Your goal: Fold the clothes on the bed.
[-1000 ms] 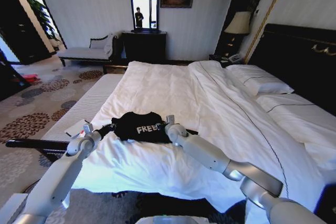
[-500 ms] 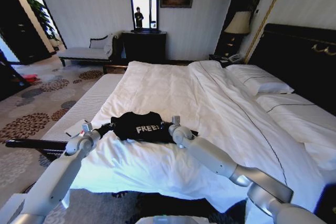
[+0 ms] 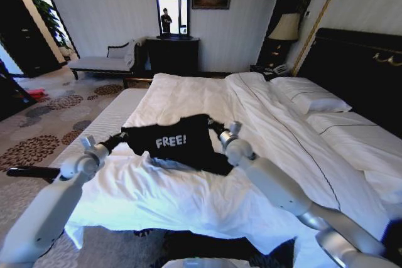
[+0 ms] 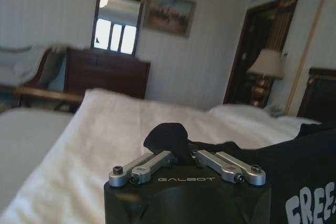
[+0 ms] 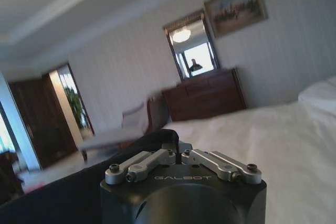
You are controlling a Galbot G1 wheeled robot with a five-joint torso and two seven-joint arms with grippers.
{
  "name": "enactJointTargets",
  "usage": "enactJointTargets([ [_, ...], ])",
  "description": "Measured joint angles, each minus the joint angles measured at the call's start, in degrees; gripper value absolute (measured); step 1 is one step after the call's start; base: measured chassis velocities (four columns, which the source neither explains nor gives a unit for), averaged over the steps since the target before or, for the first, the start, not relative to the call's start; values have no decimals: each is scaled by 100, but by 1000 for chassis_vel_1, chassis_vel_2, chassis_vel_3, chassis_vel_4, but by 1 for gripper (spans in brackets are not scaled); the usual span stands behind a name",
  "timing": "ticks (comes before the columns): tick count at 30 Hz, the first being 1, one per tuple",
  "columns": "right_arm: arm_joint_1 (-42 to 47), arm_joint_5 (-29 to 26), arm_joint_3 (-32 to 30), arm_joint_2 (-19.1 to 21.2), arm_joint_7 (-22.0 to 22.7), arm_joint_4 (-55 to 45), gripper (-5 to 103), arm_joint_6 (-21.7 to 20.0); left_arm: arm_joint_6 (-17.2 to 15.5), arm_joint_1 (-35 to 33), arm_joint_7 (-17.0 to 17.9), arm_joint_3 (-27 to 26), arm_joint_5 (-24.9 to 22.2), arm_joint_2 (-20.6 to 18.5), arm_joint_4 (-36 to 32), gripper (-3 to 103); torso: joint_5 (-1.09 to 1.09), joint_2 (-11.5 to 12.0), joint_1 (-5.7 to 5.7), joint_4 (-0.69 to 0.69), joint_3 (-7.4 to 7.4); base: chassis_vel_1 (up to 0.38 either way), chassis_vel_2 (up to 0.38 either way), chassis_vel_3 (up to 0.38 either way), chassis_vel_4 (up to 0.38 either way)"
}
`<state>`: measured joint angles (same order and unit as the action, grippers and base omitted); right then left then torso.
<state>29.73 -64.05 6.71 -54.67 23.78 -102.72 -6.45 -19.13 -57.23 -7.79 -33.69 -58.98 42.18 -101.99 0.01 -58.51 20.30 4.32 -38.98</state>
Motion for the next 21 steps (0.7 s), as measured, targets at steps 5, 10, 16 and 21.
enactJointTargets([
  [5, 204, -297, -483, 285, -74, -526, 1, 166, 3, -91, 171, -392, -334, -302, -531, 2, 0, 0, 0, 0, 0, 0, 0, 0, 0],
  [10, 425, -738, -1066, 636, -151, -1161, 0, 339, 22, -64, 381, -738, -710, -583, -927, 2, 1, 0, 0, 1, 0, 0, 0, 0, 0],
  [16, 588, -1231, -1709, 1216, -285, -1923, 0, 462, 21, -18, 588, -1168, -1141, -879, -1366, 2, -1, 0, 0, 0, 0, 0, 0, 0, 0],
  [21, 1006, -1630, -2554, 1896, -400, -2620, 0, 477, 13, -120, 718, -1689, -1621, -1230, -1838, 2, 0, 0, 0, 0, 0, 0, 0, 0, 0],
])
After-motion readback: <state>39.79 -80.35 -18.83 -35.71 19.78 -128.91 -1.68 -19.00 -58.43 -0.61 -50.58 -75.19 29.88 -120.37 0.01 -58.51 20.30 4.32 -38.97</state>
